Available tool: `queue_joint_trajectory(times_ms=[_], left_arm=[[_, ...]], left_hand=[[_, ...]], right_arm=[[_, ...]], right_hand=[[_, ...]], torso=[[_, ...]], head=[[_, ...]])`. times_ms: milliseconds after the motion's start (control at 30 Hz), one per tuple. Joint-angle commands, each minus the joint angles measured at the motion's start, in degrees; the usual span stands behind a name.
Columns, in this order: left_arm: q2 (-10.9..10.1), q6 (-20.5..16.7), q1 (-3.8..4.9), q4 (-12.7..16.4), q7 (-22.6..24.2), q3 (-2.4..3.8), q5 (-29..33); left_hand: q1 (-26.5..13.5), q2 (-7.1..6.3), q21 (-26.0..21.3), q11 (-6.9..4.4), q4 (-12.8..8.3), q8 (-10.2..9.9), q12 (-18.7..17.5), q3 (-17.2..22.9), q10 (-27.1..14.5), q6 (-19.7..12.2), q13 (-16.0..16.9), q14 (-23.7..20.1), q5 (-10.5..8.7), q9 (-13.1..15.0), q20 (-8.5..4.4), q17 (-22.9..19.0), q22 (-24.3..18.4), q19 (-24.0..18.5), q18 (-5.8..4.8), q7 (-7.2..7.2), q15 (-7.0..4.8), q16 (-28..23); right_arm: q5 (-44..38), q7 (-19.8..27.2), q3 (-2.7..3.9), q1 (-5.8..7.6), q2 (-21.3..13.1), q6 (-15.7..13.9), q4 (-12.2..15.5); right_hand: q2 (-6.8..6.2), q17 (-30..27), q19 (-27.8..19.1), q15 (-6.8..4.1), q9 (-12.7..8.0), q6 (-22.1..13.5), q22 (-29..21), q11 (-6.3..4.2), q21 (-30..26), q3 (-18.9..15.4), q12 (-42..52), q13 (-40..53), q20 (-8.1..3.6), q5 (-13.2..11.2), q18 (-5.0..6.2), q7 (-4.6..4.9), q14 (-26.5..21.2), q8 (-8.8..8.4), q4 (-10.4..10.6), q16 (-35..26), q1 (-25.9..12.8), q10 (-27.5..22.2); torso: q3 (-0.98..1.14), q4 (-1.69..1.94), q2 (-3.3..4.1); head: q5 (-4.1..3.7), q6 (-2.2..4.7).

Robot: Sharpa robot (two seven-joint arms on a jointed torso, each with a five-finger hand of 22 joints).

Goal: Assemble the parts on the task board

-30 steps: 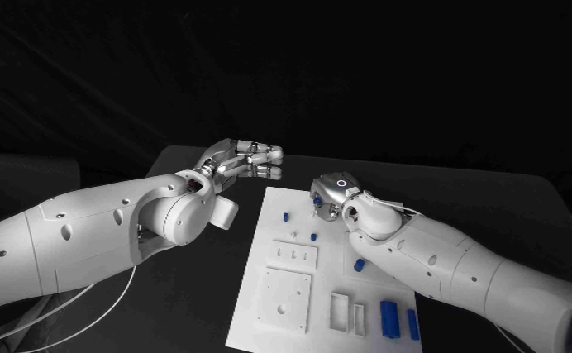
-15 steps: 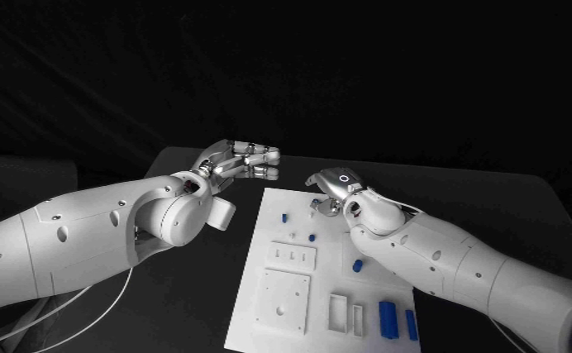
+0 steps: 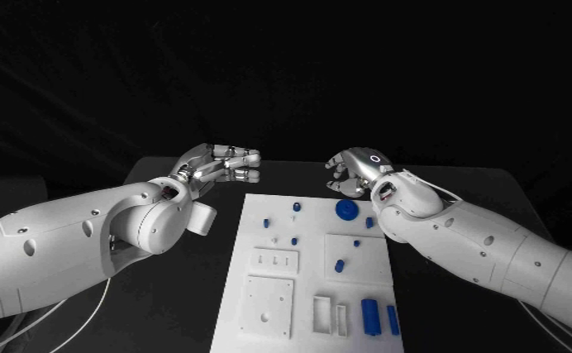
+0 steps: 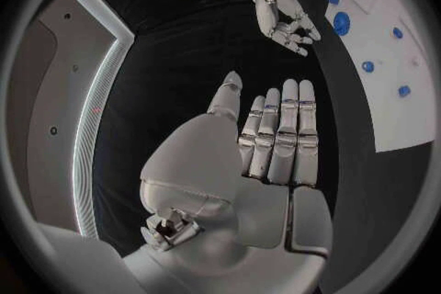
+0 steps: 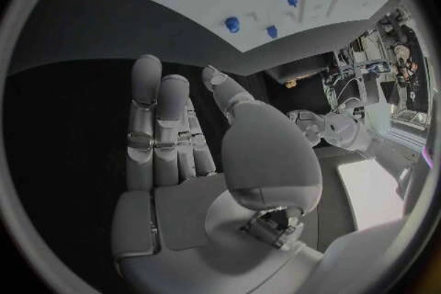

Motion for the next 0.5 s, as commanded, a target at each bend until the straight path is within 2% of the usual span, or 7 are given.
queue_joint_trajectory(times_ms=[33, 67, 100, 133, 167, 233, 500], left_arm=[[-0.05, 0.71, 0.21, -0.18, 0.86, 0.05, -0.22], [-0.08, 0.79, 0.21, -0.23, 0.88, 0.05, -0.22], [-0.13, 0.86, 0.21, -0.27, 0.90, 0.05, -0.21], [-0.19, 0.91, 0.21, -0.29, 0.92, 0.05, -0.21], [-0.23, 0.94, 0.21, -0.30, 0.93, 0.04, -0.21], [-0.34, 1.02, 0.20, -0.34, 0.92, 0.04, -0.21], [-0.51, 1.22, 0.18, -0.52, 0.86, 0.01, -0.21]], left_hand=[[0.13, -0.37, 0.25, 0.01, -0.22, 0.09, 0.10, 0.18, -0.36, -0.41, 0.06, -0.08, 0.05, 0.06, 0.19, -0.02, -0.08, -0.37, -0.61, -0.03, 0.14, 0.35], [0.14, -0.33, 0.27, -0.04, -0.24, 0.09, 0.10, 0.21, -0.21, -0.33, 0.06, -0.04, 0.05, 0.06, 0.19, -0.01, -0.08, -0.37, -0.60, -0.07, 0.11, 0.37], [0.13, -0.30, 0.28, -0.06, -0.23, 0.08, 0.10, 0.22, -0.13, -0.31, 0.06, -0.03, 0.05, 0.06, 0.18, -0.01, -0.07, -0.36, -0.59, -0.09, 0.10, 0.37], [0.13, -0.24, 0.29, -0.11, -0.22, 0.09, 0.11, 0.24, 0.00, -0.27, 0.06, -0.03, 0.06, 0.06, 0.18, -0.01, -0.07, -0.36, -0.60, -0.11, 0.09, 0.38], [0.13, -0.24, 0.29, -0.11, -0.22, 0.09, 0.11, 0.24, 0.00, -0.27, 0.06, -0.03, 0.06, 0.06, 0.18, -0.01, -0.07, -0.36, -0.60, -0.11, 0.09, 0.38], [0.13, -0.24, 0.29, -0.11, -0.22, 0.09, 0.11, 0.24, 0.00, -0.27, 0.06, -0.03, 0.06, 0.06, 0.18, -0.01, -0.07, -0.36, -0.60, -0.11, 0.09, 0.38], [0.18, -0.21, 0.32, -0.13, -0.29, 0.07, 0.09, 0.24, 0.07, -0.20, 0.06, -0.05, 0.05, 0.05, 0.16, -0.02, -0.07, -0.39, -0.61, -0.14, 0.10, 0.37]], right_arm=[[5.18, 0.33, 0.16, -0.06, -1.24, 4.60, 0.50], [6.13, 0.29, 0.20, -0.06, -1.55, 5.27, 0.52], [7.39, 0.27, 0.24, -0.07, -1.87, 6.04, 0.51], [8.57, 0.23, 0.27, -0.07, -2.14, 6.85, 0.49], [9.40, 0.19, 0.29, -0.08, -2.33, 7.49, 0.46], [10.95, -0.03, 0.33, -0.14, -2.75, 9.06, 0.42], [12.48, -1.03, 0.37, -0.49, -2.93, 13.35, -0.21]], right_hand=[[-0.45, 0.51, 1.72, -1.30, 0.03, -0.54, 0.39, -1.77, 0.20, -2.70, 3.34, 3.24, -1.18, 0.16, -1.27, -0.72, -0.21, 0.25, -0.26, 0.04, 0.60, 5.63], [0.18, 1.15, 1.88, -1.86, 0.18, -1.14, 0.81, -2.02, 0.19, -7.85, 12.19, 13.79, -2.07, 1.01, -2.80, -0.92, -0.04, 0.70, 0.26, -0.50, 2.31, -0.32], [0.61, 1.33, 1.77, -1.75, -0.01, -1.49, 0.87, -2.28, 0.14, -7.90, 15.45, 16.51, -2.11, 0.68, -2.61, -0.85, 0.07, 0.21, 0.42, -0.42, 2.33, 0.84], [0.66, 2.34, 1.73, -1.80, -0.14, -2.29, 1.53, -1.53, 0.49, -9.12, 26.94, 28.67, -1.91, 0.67, -2.50, -0.77, 0.01, -0.17, 0.88, 0.07, 1.59, -5.16], [0.77, 2.74, 1.73, -1.75, -0.06, -1.92, 1.78, -2.35, 0.60, -8.83, 30.09, 31.93, -2.03, 1.01, -2.25, -0.79, -0.05, 0.11, 0.34, 0.27, 2.41, -6.27], [1.32, 5.68, 1.89, -1.57, -0.04, -2.05, 4.69, -2.10, 4.01, -9.47, 40.26, 42.38, -1.82, 1.71, -2.07, -0.72, -0.44, 0.15, 0.34, 2.36, 1.90, -9.47], [1.51, 17.17, 1.56, -0.91, -0.05, -1.86, 17.52, -1.55, 17.48, -11.46, 58.01, 61.07, -1.04, 0.07, -1.70, -0.63, -1.33, 0.09, 2.56, 6.47, 1.16, -4.80]], torso=[[0.26, -1.34, -0.29], [0.35, -1.47, -0.33], [0.49, -1.61, -0.36], [0.57, -1.67, -0.37], [0.67, -1.72, -0.37], [0.90, -1.72, -0.35], [1.08, -1.64, -0.31]], head=[[-0.53, -0.02], [-0.56, -0.08], [-0.51, -0.13], [-0.48, -0.17], [-0.46, -0.23], [-0.62, -0.37], [-1.39, -0.69]])
